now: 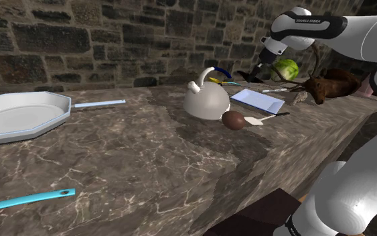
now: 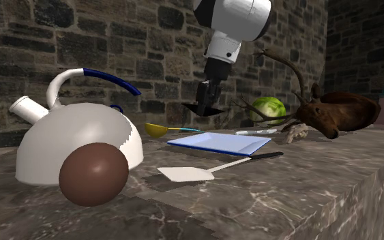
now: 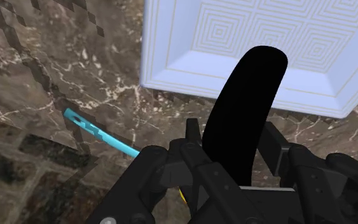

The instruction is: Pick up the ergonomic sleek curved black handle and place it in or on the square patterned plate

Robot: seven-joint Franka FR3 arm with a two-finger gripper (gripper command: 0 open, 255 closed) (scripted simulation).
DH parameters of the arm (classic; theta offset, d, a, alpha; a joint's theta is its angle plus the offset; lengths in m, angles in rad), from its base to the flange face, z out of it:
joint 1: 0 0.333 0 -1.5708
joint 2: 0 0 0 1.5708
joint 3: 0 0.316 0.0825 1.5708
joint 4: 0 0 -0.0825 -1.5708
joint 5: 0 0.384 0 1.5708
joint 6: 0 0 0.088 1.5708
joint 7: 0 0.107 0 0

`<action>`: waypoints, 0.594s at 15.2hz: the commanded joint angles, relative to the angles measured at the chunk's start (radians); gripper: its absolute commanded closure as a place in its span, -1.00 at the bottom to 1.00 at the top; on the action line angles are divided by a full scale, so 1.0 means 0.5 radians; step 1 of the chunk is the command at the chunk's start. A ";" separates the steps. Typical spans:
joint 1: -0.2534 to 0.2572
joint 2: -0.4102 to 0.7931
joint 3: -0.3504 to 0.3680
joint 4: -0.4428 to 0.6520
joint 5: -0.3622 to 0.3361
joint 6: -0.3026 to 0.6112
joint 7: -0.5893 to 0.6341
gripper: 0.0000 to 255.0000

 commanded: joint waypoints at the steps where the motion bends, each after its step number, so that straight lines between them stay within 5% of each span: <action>1: -0.011 -0.087 0.019 -0.049 -0.051 -0.023 0.022 1.00; 7: -0.135 -0.602 0.157 -0.474 -0.297 -0.053 0.127 1.00; 9: -0.143 -0.613 0.159 -0.510 -0.300 -0.028 0.123 1.00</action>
